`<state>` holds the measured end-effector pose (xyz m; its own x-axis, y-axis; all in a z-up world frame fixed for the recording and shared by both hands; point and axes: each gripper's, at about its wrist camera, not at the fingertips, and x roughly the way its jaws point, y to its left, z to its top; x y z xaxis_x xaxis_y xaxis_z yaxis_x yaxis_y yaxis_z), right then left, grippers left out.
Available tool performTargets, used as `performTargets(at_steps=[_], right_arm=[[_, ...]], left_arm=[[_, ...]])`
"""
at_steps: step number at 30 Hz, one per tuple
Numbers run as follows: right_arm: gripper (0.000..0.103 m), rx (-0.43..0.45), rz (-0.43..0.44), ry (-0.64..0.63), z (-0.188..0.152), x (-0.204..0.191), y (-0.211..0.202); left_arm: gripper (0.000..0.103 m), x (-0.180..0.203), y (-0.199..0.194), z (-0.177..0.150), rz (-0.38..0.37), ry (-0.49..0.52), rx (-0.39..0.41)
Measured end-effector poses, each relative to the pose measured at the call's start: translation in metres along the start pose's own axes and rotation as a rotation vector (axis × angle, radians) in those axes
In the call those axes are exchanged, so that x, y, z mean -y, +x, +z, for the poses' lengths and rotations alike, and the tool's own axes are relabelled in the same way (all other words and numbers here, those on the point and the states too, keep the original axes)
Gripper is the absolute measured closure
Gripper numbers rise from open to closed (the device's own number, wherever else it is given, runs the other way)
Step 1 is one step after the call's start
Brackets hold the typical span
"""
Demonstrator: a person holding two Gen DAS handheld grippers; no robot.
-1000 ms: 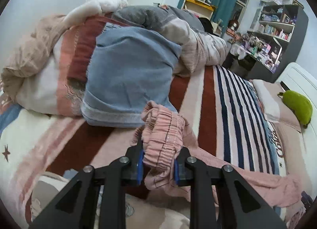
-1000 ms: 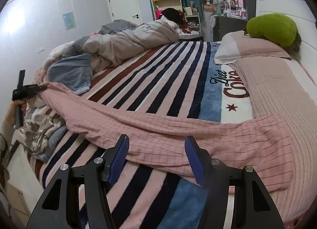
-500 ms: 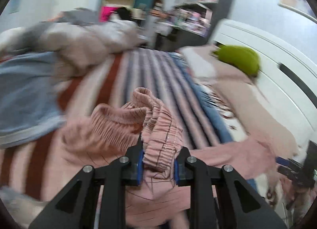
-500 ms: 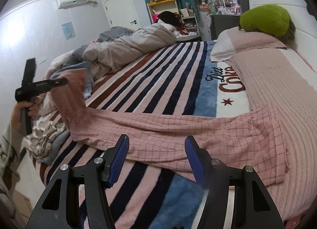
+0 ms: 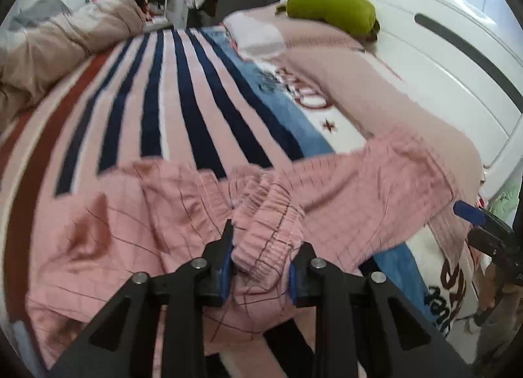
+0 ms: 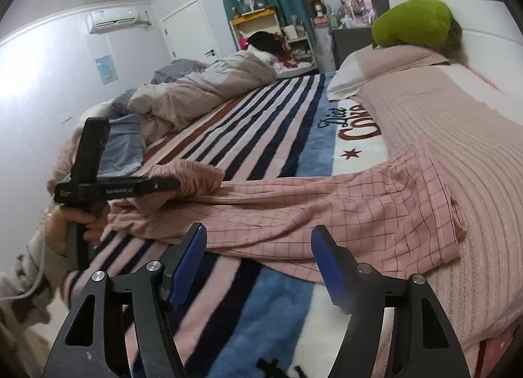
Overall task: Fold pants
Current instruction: 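Lift the waistband with the left tool and carry it toward the cuffs, then open the left tool and lay the waistband over the pants legs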
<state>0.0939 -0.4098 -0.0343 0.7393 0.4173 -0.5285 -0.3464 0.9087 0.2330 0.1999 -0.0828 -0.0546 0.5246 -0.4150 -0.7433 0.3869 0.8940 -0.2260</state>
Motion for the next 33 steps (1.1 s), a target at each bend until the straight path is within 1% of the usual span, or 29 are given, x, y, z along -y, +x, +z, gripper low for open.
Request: performTargets(at_steps=[1, 4, 6, 9, 10, 11, 14, 15, 17, 20, 21, 22, 26, 29, 33], right_arm=[[0.040, 0.003, -0.001, 0.006, -0.004, 0.000, 0.001], [0.040, -0.002, 0.029, 0.021, -0.012, 0.005, 0.002], [0.040, -0.004, 0.018, 0.020, -0.016, 0.008, 0.001], [0.040, -0.003, 0.006, 0.031, -0.020, 0.015, -0.004], [0.039, -0.004, 0.008, 0.039, -0.021, 0.017, -0.005], [0.038, -0.006, 0.011, 0.048, -0.022, 0.020, -0.006], [0.037, -0.015, 0.017, 0.070, -0.024, 0.025, -0.004], [0.036, -0.019, 0.017, 0.073, -0.024, 0.025, -0.003], [0.035, -0.027, 0.024, 0.078, -0.023, 0.024, 0.002], [0.033, -0.039, 0.050, 0.091, -0.019, 0.020, 0.014], [0.031, -0.043, 0.061, 0.095, -0.017, 0.018, 0.019], [0.029, -0.048, 0.077, 0.098, -0.014, 0.014, 0.026], [0.028, -0.073, 0.120, 0.091, -0.004, -0.006, 0.057], [0.027, -0.097, 0.168, 0.075, 0.006, -0.031, 0.086], [0.026, -0.129, 0.212, 0.068, 0.014, -0.062, 0.118]], left_arm=[[0.081, 0.002, 0.004, -0.003, -0.001, 0.002, -0.019], [0.073, 0.007, 0.008, -0.009, 0.006, 0.030, -0.045], [0.059, 0.010, 0.007, -0.011, -0.014, 0.038, -0.049], [0.052, 0.014, -0.002, -0.012, -0.041, 0.050, -0.044], [0.049, 0.016, -0.006, -0.012, -0.040, 0.054, -0.035], [0.044, 0.017, -0.011, -0.013, -0.038, 0.058, -0.024], [0.042, 0.016, -0.036, -0.013, -0.029, 0.048, 0.036], [0.038, 0.013, -0.042, -0.013, -0.023, 0.039, 0.051], [0.035, 0.005, -0.059, -0.013, 0.010, 0.017, 0.098], [0.034, -0.012, -0.082, -0.016, 0.103, -0.008, 0.158], [0.034, -0.021, -0.089, -0.019, 0.137, -0.021, 0.175], [0.034, -0.028, -0.094, -0.022, 0.158, -0.033, 0.187], [0.034, -0.060, -0.104, -0.037, 0.234, -0.071, 0.206], [0.034, -0.076, -0.105, -0.047, 0.247, -0.088, 0.204], [0.034, -0.097, -0.106, -0.059, 0.259, -0.110, 0.209]])
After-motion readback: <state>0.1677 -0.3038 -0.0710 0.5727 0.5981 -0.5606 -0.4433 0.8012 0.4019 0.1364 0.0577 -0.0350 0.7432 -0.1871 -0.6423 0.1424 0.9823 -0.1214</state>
